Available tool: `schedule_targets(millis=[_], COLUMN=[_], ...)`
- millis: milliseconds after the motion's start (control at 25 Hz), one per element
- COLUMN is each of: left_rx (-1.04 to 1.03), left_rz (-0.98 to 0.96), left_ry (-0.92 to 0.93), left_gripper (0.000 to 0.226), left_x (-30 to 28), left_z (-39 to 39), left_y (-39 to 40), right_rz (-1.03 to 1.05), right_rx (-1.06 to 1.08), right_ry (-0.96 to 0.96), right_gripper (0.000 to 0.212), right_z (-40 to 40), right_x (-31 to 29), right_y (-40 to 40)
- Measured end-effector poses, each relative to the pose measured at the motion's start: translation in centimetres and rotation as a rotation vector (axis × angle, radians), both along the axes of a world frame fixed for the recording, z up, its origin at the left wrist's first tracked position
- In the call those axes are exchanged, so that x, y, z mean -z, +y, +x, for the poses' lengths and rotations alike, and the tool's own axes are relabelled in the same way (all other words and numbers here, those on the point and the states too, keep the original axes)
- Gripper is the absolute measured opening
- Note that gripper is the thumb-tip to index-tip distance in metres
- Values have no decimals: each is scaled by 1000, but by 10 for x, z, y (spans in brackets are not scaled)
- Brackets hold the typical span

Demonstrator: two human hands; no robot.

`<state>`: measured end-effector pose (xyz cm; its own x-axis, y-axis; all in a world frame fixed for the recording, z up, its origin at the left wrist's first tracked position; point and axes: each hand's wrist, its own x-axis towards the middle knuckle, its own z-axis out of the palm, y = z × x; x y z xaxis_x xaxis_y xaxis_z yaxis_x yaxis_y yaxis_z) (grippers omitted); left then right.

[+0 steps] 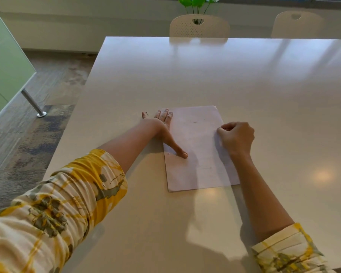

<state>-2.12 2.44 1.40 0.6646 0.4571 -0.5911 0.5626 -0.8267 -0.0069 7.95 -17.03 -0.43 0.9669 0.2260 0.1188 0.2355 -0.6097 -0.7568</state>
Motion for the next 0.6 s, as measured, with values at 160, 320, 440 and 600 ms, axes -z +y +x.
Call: schedule_targets(millis=[160, 320, 440, 600], left_rx=[2, -4, -12, -13], left_rz=[15, -7, -12, -7], left_ry=[-2, -1, 2, 14], left_gripper=[174, 181, 179, 185], left_x=[2, 1, 0, -1], left_z=[2, 1, 2, 1], left_y=[0, 1, 1, -2], right_rz=[49, 48, 2, 32], right_rx=[-329, -39, 26, -261], right_ry=[-14, -16, -24, -40], right_gripper=[5, 11, 10, 9], right_z=[-50, 0, 16, -40], right_x=[18, 10, 2, 17], right_y=[35, -3, -7, 27])
